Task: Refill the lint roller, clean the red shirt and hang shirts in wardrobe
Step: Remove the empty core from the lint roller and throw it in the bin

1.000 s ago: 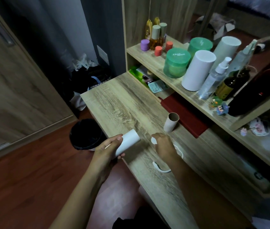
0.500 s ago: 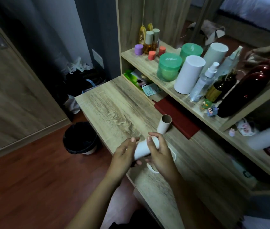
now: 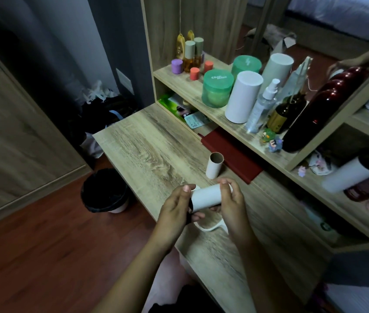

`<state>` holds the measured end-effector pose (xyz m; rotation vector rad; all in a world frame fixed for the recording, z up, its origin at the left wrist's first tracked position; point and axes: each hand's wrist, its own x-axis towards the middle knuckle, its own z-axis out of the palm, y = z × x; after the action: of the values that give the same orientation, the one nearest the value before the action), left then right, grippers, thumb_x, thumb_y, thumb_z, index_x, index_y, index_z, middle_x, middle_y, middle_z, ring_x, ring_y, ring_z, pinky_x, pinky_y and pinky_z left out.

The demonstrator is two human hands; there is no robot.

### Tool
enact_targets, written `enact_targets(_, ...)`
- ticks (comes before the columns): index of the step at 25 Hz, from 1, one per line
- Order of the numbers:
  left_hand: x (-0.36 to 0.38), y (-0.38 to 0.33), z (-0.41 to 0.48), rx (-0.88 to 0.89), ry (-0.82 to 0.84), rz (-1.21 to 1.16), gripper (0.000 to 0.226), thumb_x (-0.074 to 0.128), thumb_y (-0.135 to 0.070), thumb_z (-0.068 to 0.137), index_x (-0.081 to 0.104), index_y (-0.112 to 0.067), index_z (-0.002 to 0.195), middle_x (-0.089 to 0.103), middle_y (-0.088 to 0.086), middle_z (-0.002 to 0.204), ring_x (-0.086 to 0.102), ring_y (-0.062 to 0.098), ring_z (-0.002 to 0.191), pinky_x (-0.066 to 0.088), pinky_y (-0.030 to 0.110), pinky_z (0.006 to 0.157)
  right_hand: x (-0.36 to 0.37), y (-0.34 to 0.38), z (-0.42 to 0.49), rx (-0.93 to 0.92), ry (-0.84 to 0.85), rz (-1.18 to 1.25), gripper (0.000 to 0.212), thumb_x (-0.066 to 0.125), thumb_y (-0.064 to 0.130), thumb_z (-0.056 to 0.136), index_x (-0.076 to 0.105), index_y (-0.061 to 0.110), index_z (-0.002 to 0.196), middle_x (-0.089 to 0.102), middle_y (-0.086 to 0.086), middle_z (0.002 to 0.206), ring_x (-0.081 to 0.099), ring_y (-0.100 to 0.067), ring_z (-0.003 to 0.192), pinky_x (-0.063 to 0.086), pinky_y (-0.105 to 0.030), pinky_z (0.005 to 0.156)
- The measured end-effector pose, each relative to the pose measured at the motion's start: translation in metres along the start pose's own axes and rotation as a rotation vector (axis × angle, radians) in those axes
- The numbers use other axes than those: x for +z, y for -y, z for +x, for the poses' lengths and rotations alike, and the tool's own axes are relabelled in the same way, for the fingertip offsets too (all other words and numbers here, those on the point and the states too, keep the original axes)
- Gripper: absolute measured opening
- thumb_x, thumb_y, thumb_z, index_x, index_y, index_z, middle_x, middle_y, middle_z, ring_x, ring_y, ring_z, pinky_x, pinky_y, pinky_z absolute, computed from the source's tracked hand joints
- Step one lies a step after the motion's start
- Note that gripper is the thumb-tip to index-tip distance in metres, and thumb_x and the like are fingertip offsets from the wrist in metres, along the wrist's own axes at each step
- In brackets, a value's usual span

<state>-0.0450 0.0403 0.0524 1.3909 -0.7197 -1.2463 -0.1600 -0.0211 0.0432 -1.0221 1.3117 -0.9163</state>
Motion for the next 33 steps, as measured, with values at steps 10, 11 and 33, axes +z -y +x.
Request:
enact_targets(10,-0.035,0.058,0.065,-0.047,-0.203,0.594,0.005,0.036,-0.018,0.093,0.036,-0.013,0.091,0.04,0.009,0.09,0.042,0.019,0.08,0.04,0.035,0.071,-0.019,0.013,0.014,0.039,-0.189,0.157,0.022,0.041,0.025,0.096,0.05,0.013,0.113,0.054,-0.003,0.097,0.059,-0.02,0.087,0.053,-0.027,0.055)
enact_targets(11,-0.036,0.068,0.069,0.023,-0.119,0.738,0.013,0.036,-0.017,0.094,0.041,-0.005,0.098,0.039,0.013,0.097,0.041,0.022,0.089,0.042,0.037,0.08,-0.021,0.012,0.015,0.045,-0.203,0.167,0.024,0.042,0.025,0.096,0.05,0.012,0.114,0.054,-0.005,0.1,0.059,-0.021,0.087,0.052,-0.029,0.056)
enact_targets(33,-0.17,0.013,0.081,0.318,-0.355,0.883,0.061,0.058,-0.03,0.089,0.034,-0.004,0.139,0.044,0.015,0.139,0.039,0.028,0.13,0.029,0.029,0.105,0.135,0.072,0.029,-0.001,0.077,0.251,0.015,0.04,0.029,0.097,0.054,0.024,0.099,0.053,-0.009,0.11,0.06,-0.018,0.087,0.052,-0.02,0.051)
